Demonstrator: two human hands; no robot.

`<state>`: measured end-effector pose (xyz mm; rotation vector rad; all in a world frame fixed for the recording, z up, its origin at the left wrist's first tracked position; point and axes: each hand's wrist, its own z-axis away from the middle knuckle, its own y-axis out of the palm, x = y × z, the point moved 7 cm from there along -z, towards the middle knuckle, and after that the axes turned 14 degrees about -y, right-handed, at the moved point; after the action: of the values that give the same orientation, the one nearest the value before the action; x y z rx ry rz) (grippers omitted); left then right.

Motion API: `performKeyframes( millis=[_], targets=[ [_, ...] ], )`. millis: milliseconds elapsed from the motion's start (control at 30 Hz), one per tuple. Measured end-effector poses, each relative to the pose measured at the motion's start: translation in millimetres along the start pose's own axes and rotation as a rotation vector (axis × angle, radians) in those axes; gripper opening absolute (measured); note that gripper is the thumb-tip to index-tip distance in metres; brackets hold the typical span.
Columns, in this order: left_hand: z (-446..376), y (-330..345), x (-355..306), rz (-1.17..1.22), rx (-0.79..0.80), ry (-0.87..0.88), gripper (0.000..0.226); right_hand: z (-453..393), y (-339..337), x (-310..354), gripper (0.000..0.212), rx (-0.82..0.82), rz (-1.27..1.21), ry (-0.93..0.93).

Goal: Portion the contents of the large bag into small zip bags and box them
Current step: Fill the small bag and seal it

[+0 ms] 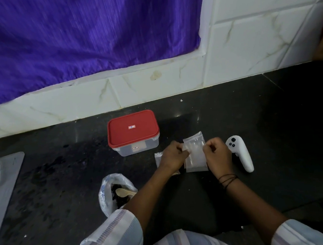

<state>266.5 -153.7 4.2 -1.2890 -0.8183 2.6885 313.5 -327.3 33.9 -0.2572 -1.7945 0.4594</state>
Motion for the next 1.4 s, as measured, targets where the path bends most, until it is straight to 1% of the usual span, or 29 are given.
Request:
performKeyframes(
  millis=[67,133,200,233,267,333,400,433,467,500,567,700,767,933,1067,1167,1233,1300,1333,1367,1400],
  targets=[
    [8.8,-8.3,-8.7,0.107,-0.048,0.077,0.032,1.1,-3.8,11.8,0.011,0.002,-0.073,-0.053],
    [20.1,-18.7,-18.8,0.176,-0.080,0.164,0.034,1.4,-5.9,20.6,0.017,0.036,-0.137,-0.089],
    [32.5,-27.8,-26.6,0.224,-0.032,0.208,0.024,0.9,-5.5,26.9,0.020,0.093,-0.186,-0.108],
    [38.0,-31.1,-28.5,0.249,0.008,0.216,0.016,1.1,-4.9,29.5,0.020,0.120,-0.191,-0.116],
    [43.4,-34.9,-29.8,0.259,0.032,0.222,0.013,1.6,-3.6,31.7,0.018,0.141,-0.182,-0.124],
    [54.2,-42.7,-29.2,0.252,0.019,0.218,0.013,3.8,-4.4,40.9,0.015,0.145,-0.034,-0.206],
    [63.1,-50.3,-25.1,0.269,-0.035,0.215,0.012,8.9,-5.2,61.5,0.013,0.111,0.177,-0.392],
    [68.0,-53.8,-22.6,0.281,-0.063,0.217,0.010,12.8,-2.9,74.8,0.009,0.113,0.207,-0.475],
    [73.9,-57.1,-20.4,0.291,-0.085,0.224,0.009,16.8,2.3,87.3,0.006,0.139,0.188,-0.524],
    [79.1,-59.0,-17.9,0.299,-0.096,0.235,0.007,21.0,8.3,98.5,0.003,0.177,0.135,-0.539],
    [89.9,-62.2,-12.4,0.309,-0.113,0.264,0.007,27.6,20.5,110.6,0.004,0.224,-0.016,-0.466],
    [106.4,-71.8,0.0,0.345,-0.161,0.272,0.016,32.6,37.3,110.1,0.007,0.238,-0.211,-0.203],
    [110.9,-78.8,8.0,0.387,-0.172,0.254,0.014,36.2,46.2,107.2,0.004,0.302,-0.297,-0.100],
    [114.0,-93.5,26.9,0.444,-0.195,0.208,0.008,50.4,65.3,109.6,0.007,0.476,-0.566,0.113],
    [120.6,-99.2,27.8,0.438,-0.172,0.206,0.002,60.0,76.8,107.2,0.007,0.525,-0.758,0.380],
    [124.7,-103.2,26.4,0.426,-0.169,0.203,0.005,65.7,81.7,109.6,0.004,0.560,-0.862,0.506],
    [125.3,-106.1,27.1,0.402,-0.187,0.185,0.007,66.9,82.6,111.2,0.004,0.587,-0.873,0.518],
    [125.4,-110.2,28.9,0.369,-0.234,0.158,0.009,66.1,82.9,110.6,0.006,0.593,-0.778,0.456],
    [125.7,-112.8,30.8,0.350,-0.273,0.138,0.010,64.4,81.8,111.3,0.007,0.583,-0.677,0.382],
    [126.9,-115.7,33.0,0.333,-0.319,0.108,0.011,61.3,78.9,114.5,0.007,0.563,-0.537,0.265],
    [129.4,-119.8,34.1,0.306,-0.380,0.081,0.012,57.3,74.4,120.9,0.007,0.538,-0.376,0.108]
  ],
)
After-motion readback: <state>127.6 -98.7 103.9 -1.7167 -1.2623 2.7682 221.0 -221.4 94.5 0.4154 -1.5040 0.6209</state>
